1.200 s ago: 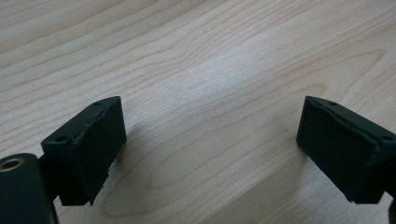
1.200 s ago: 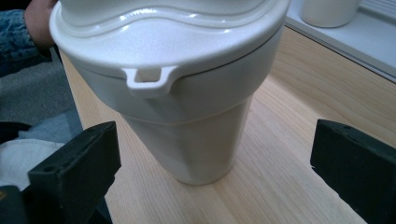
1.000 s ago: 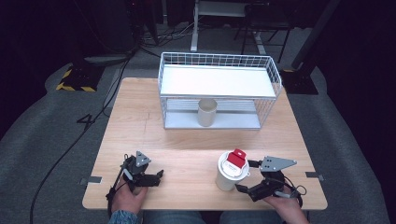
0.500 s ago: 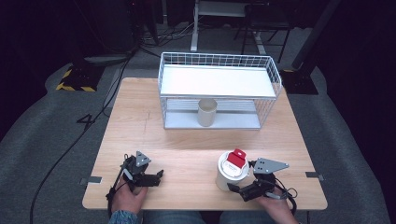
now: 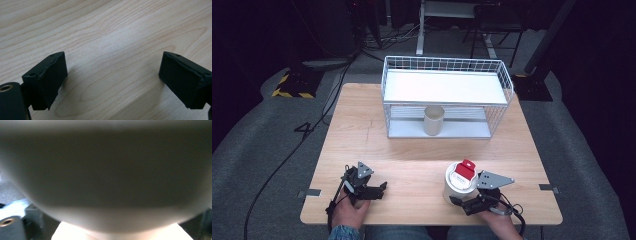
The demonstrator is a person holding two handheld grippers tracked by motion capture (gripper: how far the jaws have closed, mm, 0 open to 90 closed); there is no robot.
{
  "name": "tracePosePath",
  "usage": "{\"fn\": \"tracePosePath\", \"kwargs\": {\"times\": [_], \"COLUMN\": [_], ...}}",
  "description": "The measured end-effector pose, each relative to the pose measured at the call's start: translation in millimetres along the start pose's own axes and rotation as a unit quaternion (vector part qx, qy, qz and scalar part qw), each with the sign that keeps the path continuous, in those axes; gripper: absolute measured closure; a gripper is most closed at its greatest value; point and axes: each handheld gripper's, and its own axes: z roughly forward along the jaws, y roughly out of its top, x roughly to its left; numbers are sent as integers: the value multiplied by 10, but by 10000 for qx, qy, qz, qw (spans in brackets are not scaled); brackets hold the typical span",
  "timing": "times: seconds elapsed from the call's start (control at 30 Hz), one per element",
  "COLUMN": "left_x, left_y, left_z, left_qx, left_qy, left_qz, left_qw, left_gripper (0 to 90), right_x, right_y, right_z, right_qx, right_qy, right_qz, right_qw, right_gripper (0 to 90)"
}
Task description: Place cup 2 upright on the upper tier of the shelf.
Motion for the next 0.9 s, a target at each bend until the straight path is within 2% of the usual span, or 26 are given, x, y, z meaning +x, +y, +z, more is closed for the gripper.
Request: {"fn": "tracePosePath", "kwargs": {"times": [0.07, 0.9], "left_x": [-1, 0], "left_y": [0, 0], "left_z": [0, 0], "left_qx": [-1, 1], "left_qy": [2, 0], "left_qz": [-5, 0], "left_qw": [10000, 10000], "left_gripper": [86, 86], "right_x": [17, 25], "right_y": [-3, 3], "right_z": [-3, -15], "right_qx": [-17, 1], "right_qy": [-54, -84], "right_qz": [-86, -78], "right_qw": [9999, 9999], "right_gripper": [103, 113]}}
